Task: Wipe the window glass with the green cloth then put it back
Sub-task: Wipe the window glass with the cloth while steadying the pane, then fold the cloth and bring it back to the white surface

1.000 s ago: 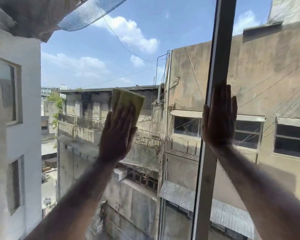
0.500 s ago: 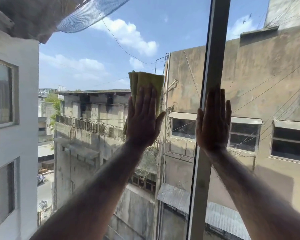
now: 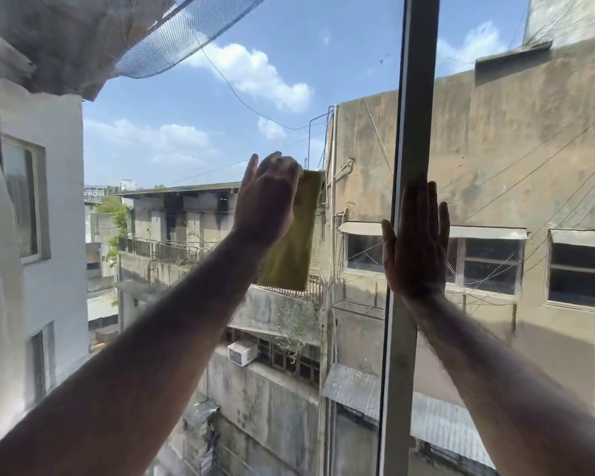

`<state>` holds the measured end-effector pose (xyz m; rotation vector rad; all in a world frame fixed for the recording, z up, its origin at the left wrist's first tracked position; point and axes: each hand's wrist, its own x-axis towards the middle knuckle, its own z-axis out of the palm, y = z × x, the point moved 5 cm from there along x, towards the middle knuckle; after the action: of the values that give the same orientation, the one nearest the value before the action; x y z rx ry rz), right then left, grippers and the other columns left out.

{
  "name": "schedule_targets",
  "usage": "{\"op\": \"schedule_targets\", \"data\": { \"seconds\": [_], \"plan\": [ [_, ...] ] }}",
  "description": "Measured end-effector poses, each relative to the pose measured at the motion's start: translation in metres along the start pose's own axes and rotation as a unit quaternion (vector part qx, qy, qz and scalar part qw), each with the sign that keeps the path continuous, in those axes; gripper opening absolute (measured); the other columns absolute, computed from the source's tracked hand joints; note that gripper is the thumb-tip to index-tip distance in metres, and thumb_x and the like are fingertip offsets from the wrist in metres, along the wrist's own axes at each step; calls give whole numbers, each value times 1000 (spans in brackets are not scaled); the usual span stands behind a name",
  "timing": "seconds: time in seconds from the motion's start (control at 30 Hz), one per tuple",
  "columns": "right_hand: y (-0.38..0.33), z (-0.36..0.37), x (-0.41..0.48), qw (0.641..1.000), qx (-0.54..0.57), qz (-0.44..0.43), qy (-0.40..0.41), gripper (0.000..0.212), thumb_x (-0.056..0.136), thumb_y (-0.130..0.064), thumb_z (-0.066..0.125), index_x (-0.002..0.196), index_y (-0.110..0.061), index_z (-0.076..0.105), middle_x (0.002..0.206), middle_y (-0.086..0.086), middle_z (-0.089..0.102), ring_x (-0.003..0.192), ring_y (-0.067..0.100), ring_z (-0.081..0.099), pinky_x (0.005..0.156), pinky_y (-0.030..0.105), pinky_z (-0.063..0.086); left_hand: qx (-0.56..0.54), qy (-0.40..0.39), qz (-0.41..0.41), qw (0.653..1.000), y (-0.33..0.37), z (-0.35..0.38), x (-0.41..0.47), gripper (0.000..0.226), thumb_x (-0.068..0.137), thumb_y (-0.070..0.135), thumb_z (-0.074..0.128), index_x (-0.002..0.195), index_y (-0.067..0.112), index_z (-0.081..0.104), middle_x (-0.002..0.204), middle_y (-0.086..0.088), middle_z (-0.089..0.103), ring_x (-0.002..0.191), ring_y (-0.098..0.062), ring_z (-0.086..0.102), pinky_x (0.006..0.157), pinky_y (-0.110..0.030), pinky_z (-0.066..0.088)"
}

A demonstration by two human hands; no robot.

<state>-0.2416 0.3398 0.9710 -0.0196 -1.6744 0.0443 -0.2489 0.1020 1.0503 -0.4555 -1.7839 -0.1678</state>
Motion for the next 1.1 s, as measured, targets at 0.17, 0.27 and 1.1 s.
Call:
{"op": "schedule_targets", "data": {
  "seconds": [0.17, 0.27, 1.1],
  "plan": [
    [-1, -16, 2, 998, 4, -19, -56, 73, 113, -43, 34, 169, -2, 12, 179, 18, 9, 167, 31, 11, 135, 54, 19, -16, -36, -27, 999, 10, -13, 8, 56, 84, -11, 60, 136, 9, 50, 117, -15, 66, 113, -36, 63, 98, -50, 55],
    [-1, -28, 4, 993, 39, -20, -113, 79, 111, -47, 38, 170, -4, 8, 180, 15, 2, 168, 30, 6, 136, 53, 18, -6, -84, -32, 996, 15, -18, 8, 53, 87, -11, 57, 137, 4, 53, 119, -19, 65, 113, -38, 66, 88, -52, 60],
    [-83, -60, -155, 561, 591, 411, -408, 26, 90, -22, 83, 113, -14, 75, 93, 3, 82, 80, 19, 80, 71, 34, 69, -547, -219, -538, 602, -61, -52, -243, 43, 87, 20, 82, 119, 8, 56, 100, -8, 76, 69, -15, 78, 57, -27, 65]
  ]
}}
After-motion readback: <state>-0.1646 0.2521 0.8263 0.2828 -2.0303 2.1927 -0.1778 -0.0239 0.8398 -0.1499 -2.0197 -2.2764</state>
